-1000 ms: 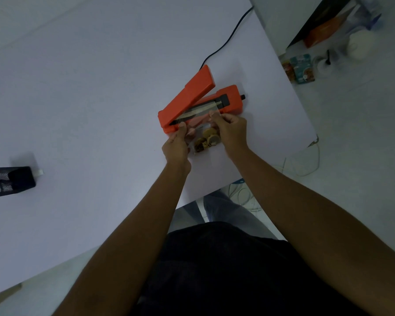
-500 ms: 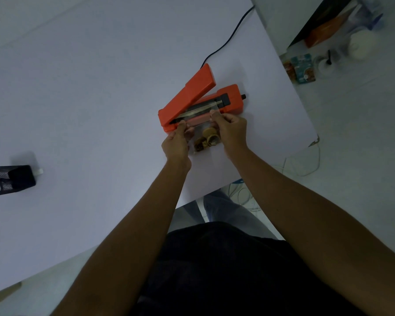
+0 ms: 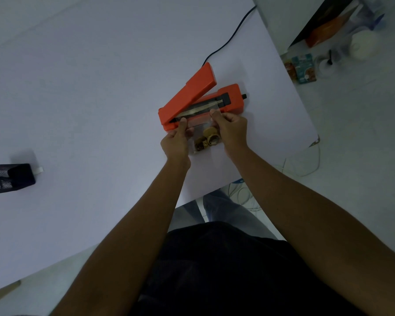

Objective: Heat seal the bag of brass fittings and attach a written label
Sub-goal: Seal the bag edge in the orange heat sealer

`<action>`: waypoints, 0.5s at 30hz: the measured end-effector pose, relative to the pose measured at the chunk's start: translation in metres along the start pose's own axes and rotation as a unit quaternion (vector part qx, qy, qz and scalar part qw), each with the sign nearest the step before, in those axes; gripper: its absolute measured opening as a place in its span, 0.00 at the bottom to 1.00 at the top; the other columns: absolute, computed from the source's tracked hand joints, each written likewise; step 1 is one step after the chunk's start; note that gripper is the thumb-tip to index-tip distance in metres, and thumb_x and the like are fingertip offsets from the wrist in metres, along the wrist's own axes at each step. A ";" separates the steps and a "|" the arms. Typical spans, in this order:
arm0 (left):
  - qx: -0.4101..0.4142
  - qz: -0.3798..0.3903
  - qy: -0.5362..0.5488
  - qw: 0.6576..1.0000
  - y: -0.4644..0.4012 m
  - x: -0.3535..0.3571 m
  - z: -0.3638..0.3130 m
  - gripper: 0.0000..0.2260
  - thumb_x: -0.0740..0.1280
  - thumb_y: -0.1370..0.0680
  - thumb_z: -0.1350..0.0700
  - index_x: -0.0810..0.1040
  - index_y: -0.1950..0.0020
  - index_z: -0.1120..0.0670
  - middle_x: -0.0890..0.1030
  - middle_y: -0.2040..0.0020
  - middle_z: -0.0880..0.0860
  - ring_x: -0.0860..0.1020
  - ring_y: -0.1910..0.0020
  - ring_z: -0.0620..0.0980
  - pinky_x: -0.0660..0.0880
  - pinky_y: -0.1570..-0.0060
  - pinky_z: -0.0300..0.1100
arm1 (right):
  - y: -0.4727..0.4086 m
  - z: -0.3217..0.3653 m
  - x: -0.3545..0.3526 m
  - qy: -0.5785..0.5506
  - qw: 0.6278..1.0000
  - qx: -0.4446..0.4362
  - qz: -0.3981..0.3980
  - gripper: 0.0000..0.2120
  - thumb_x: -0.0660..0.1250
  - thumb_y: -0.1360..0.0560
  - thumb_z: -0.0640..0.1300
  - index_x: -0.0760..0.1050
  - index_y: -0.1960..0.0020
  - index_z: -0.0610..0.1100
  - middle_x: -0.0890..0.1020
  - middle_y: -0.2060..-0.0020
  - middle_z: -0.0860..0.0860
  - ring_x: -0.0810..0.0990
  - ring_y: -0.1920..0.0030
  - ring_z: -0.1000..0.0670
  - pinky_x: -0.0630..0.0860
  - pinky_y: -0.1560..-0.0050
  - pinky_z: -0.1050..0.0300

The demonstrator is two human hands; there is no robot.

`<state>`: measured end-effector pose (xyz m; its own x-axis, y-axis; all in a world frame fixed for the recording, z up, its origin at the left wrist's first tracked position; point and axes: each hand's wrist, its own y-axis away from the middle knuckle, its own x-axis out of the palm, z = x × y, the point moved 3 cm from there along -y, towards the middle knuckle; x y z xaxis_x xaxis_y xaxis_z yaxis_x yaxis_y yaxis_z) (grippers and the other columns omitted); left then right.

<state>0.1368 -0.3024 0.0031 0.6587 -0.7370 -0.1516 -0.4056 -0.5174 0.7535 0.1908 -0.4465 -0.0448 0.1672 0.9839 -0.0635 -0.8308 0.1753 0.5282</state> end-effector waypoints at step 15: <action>0.000 -0.018 0.005 1.000 -0.003 0.002 0.000 0.12 0.72 0.24 0.49 0.82 0.50 0.58 0.85 0.55 0.54 0.80 0.64 0.45 0.78 0.57 0.39 | -0.001 -0.005 0.000 0.001 1.000 0.006 -0.005 0.16 0.76 0.26 0.48 0.81 0.62 0.35 0.83 0.68 0.42 0.81 0.68 0.44 0.83 0.60 0.43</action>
<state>0.1394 -0.3017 0.0008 0.6796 -0.7130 -0.1727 -0.3803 -0.5438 0.7481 0.1891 -0.4466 -0.0492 0.1746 0.9820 -0.0714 -0.8226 0.1854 0.5375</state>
